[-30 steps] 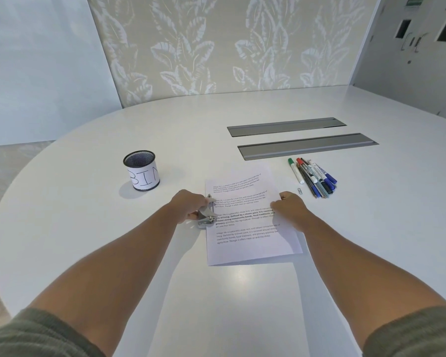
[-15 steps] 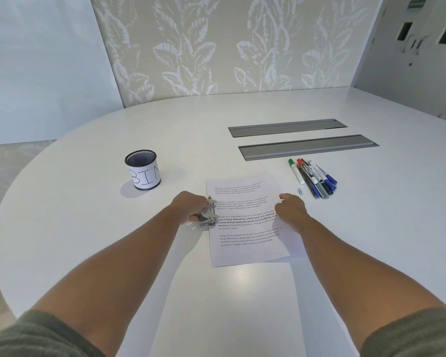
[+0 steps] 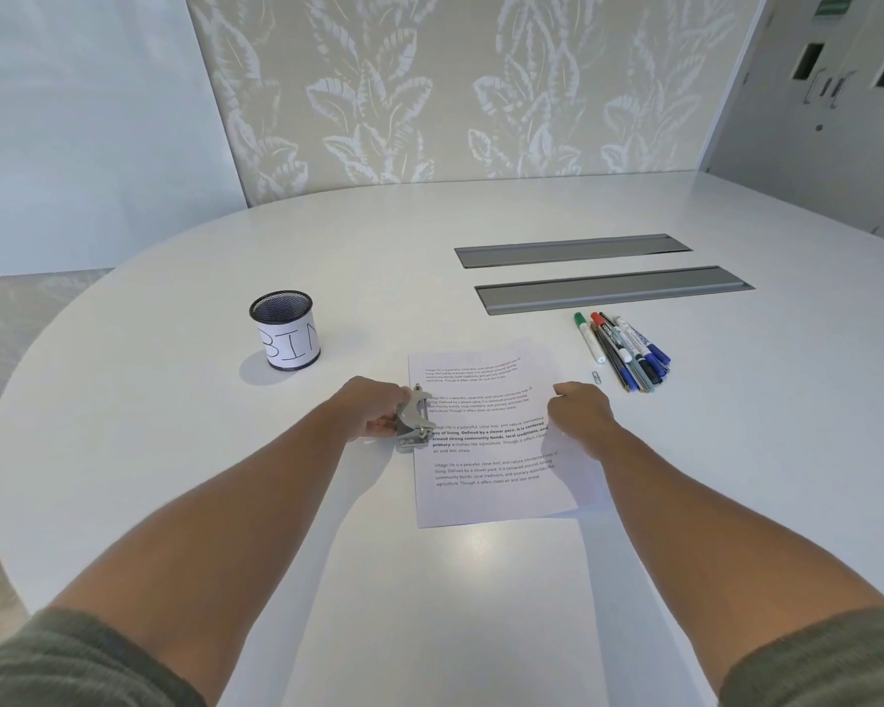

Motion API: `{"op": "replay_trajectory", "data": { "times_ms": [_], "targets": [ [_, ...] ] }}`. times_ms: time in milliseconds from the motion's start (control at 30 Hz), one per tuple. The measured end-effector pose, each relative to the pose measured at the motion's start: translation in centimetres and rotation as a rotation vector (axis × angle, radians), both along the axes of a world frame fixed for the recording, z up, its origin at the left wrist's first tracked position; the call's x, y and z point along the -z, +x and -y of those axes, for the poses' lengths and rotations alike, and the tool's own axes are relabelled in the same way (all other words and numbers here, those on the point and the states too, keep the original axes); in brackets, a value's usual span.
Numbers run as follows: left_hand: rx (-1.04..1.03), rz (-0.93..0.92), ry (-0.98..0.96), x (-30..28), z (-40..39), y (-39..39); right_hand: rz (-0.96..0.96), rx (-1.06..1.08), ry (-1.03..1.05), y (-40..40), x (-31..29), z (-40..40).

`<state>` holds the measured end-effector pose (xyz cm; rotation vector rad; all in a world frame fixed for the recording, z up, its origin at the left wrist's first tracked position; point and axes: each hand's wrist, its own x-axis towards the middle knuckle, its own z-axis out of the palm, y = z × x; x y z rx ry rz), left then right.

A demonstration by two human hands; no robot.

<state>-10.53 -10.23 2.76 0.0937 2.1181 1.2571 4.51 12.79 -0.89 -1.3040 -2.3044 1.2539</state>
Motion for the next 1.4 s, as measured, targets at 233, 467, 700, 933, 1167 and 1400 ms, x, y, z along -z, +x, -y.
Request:
{"op": "replay_trajectory", "data": {
  "times_ms": [233, 467, 700, 933, 1167, 1400],
  "targets": [
    [0.033, -0.014, -0.072, 0.3, -0.3, -0.7, 0.295, -0.033, 0.211, -0.8, 0.1, 0.2],
    [0.020, -0.051, -0.113, 0.7, -0.7, -1.1, 0.280, -0.153, 0.568, -0.9, 2.2, 0.9],
    [0.037, -0.014, -0.109, 0.7, -0.7, -1.0, 0.209, -0.448, 0.709, -1.9, 3.9, 2.4],
    [0.050, -0.022, -0.130, 0.8, -0.6, -1.1, 0.177, -0.527, 0.599, -2.4, 5.2, 3.3],
    [0.039, 0.024, -0.101, 0.9, -0.5, -1.4, 0.156, -0.511, 0.611, -2.1, 5.5, 3.5],
    [0.001, 0.000, -0.082, 1.7, -0.6, -1.7, 0.156, -0.515, 0.622, -2.2, 5.5, 3.5]
  ]
}}
